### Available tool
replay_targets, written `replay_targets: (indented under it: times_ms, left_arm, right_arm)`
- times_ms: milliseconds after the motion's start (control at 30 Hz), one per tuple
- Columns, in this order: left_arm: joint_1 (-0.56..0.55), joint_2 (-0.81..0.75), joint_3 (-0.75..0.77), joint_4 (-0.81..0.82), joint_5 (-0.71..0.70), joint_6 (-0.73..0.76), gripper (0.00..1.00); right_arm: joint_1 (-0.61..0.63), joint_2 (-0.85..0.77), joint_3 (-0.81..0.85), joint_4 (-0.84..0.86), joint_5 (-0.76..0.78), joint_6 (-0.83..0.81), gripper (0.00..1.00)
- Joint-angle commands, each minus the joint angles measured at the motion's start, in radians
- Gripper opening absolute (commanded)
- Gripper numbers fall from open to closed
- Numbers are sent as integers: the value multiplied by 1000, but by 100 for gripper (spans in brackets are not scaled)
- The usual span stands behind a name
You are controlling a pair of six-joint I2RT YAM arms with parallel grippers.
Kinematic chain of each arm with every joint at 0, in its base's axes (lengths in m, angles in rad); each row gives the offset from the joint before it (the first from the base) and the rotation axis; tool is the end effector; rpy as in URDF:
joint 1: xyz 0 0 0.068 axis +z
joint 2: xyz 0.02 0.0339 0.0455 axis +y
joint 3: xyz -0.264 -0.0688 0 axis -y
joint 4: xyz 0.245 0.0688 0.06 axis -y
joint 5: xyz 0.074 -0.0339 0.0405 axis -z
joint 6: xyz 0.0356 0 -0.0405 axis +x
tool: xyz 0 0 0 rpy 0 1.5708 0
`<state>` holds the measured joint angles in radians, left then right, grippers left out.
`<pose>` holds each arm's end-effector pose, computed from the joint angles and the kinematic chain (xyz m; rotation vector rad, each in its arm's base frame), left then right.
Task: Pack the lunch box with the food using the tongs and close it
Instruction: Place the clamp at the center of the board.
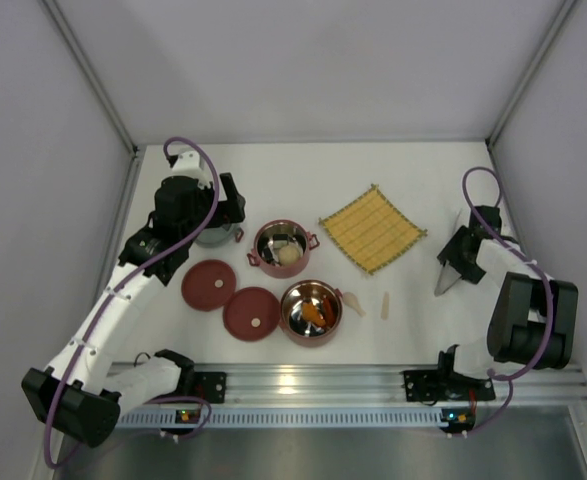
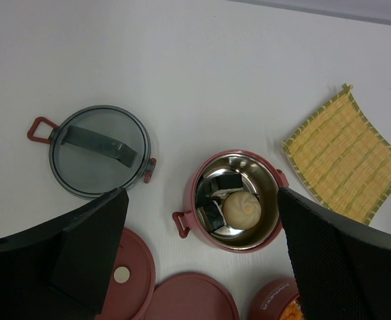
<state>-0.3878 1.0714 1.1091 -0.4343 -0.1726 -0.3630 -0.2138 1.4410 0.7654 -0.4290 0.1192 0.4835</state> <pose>0.2215 -0.0839 0.3723 -0.0890 1.9731 -0.3223 0.2568 -0.0601 0.1712 0.9453 2.4901 -0.0725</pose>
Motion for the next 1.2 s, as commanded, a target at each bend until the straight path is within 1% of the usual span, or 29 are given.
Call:
replay_targets:
  times_ms: [0, 200, 400, 500, 567, 667, 800, 867, 900, 933, 967, 1000, 1033, 1067, 1100, 1133, 1167]
  left_arm:
    - [3, -22, 23, 20, -4, 9, 99]
    - [3, -24, 21, 19, -10, 7, 99]
    - [1, -27, 21, 19, -11, 6, 98]
    - [1, -28, 21, 19, -15, 7, 99]
    - [3, -30, 21, 19, -16, 7, 99]
    - [1, -28, 23, 19, -16, 7, 99]
    - [3, -31, 21, 17, -45, -1, 99]
    - [3, -31, 21, 16, -68, -8, 99]
    - [3, -30, 21, 14, -93, -19, 99]
    - [1, -30, 21, 11, -109, -24, 98]
    - [3, -30, 24, 3, -128, -28, 99]
    - [3, -28, 31, -1, -148, -37, 99]
    - [3, -30, 35, -6, -178, -42, 99]
    - [7, -28, 47, -17, -188, -44, 99]
    - [10, -30, 82, -26, -195, -54, 99]
    - [15, -30, 104, -37, -214, -57, 99]
    - [21, -31, 130, -41, -226, -59, 99]
  right_arm:
    - [-16, -8, -3, 70, 11, 10, 64]
    - [-16, -62, 8, 36, 20, 13, 65]
    - [-16, -142, 66, -63, 20, 3, 70]
    - [-16, -171, 81, -92, 23, -8, 71]
    - [-16, -188, 87, -114, 34, -10, 74]
    - [-16, -221, 97, -145, 43, -26, 76]
    - [11, -315, 144, -181, -22, -57, 75]
    - [98, -318, 234, -218, -55, -63, 75]
    - [149, -300, 276, -238, -52, -60, 74]
    - [199, -283, 364, -279, -23, -56, 73]
    - [352, -262, 409, -296, -7, -51, 72]
    - [423, -202, 461, -313, 8, -37, 70]
    - [486, -170, 563, -336, 29, -30, 68]
    - [608, -133, 612, -340, 34, -17, 66]
    - [666, -51, 667, -344, 39, -16, 64]
    - [712, -6, 777, -350, 43, -14, 60]
    - [793, 46, 834, -369, 39, -17, 58]
